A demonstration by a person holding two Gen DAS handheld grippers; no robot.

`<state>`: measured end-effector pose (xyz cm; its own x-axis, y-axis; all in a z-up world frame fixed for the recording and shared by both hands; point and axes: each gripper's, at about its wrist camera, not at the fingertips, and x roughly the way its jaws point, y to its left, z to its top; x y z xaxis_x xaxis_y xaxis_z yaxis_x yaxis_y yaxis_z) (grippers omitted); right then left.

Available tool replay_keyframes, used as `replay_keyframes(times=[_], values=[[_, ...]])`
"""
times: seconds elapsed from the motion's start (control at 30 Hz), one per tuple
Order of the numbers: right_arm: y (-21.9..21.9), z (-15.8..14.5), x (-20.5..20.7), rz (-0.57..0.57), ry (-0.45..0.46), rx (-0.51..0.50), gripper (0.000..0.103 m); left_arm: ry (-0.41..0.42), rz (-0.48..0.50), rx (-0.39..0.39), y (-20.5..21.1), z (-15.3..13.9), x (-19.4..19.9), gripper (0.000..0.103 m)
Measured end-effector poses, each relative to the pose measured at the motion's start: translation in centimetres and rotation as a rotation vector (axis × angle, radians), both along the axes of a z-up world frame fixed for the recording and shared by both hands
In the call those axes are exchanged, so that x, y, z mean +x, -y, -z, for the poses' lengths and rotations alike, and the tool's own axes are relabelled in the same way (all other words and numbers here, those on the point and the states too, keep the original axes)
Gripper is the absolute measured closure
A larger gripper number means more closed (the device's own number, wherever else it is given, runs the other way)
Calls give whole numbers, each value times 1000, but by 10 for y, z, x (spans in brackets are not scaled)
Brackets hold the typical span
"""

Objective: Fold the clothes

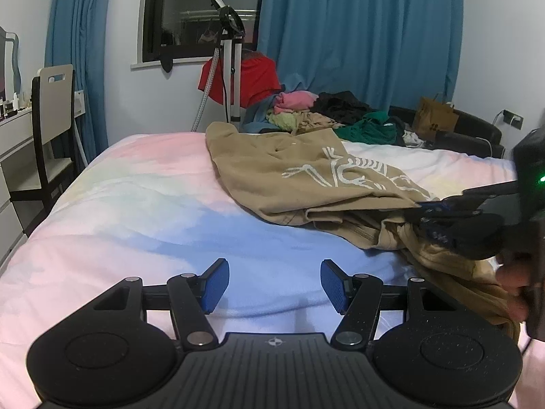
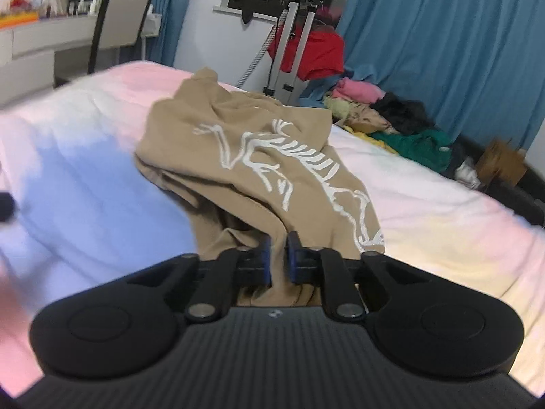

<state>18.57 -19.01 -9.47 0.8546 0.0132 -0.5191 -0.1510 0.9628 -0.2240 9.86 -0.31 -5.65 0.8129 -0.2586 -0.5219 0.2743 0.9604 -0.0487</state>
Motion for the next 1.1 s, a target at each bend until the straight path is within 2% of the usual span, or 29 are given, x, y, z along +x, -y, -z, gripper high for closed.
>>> replay_keyframes(times=[0.17,0.4,0.53,0.63,0.9,1.03,1.1], values=[[7,-36,-36,-36,79,83,94,20,15,-19,1,-3,-5,41],[23,-86,-102,-93,217,248,94,55,104,-16,22,6,-26,41],[38,-105,-131,-128,268,352,94,126,163,13,40,7,-40,42],[54,-108,-139,-149,274,417,94,163,186,41,57,8,-38,42],[89,-80,-117,-149,153,635,94,218,210,119,103,18,-14,41],[103,-71,-109,-123,138,692,94,245,222,158,126,23,-2,40],[113,-67,-106,-108,133,734,94,264,235,297,143,39,11,40]])
